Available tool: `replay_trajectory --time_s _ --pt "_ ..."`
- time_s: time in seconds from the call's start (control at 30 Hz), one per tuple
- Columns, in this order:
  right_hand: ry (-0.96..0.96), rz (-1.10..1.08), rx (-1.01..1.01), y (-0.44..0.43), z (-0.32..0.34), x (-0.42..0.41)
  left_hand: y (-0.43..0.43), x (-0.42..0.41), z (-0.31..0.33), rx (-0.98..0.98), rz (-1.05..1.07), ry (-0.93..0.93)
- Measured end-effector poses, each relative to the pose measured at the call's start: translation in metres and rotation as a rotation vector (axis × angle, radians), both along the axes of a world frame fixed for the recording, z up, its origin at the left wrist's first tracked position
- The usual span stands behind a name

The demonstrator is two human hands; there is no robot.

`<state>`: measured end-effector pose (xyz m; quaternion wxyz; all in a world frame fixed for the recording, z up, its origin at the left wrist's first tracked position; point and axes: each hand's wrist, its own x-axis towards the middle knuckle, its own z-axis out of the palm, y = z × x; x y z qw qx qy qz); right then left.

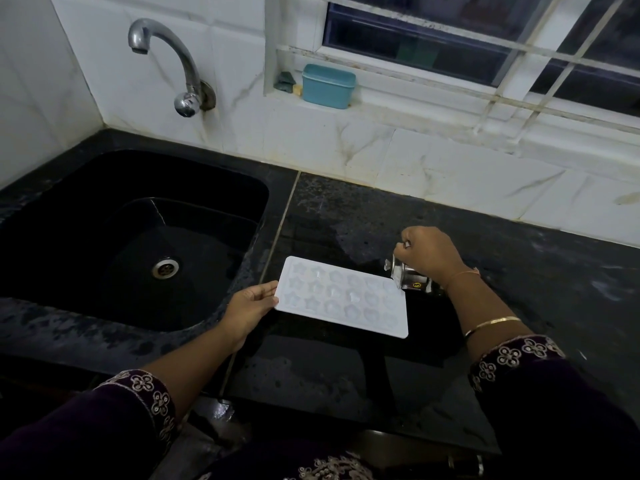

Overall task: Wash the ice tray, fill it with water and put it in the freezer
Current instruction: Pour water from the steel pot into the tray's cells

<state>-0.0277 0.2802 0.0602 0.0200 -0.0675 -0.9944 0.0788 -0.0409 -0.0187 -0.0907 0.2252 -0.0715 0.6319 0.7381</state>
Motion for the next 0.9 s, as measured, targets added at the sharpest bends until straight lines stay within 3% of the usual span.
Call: replay_trajectory --time_s 0.9 --pt "-0.093 0.121 0.188 -0.020 0.007 -0.018 -0.001 0.001 0.002 0.004 -0.018 0.020"
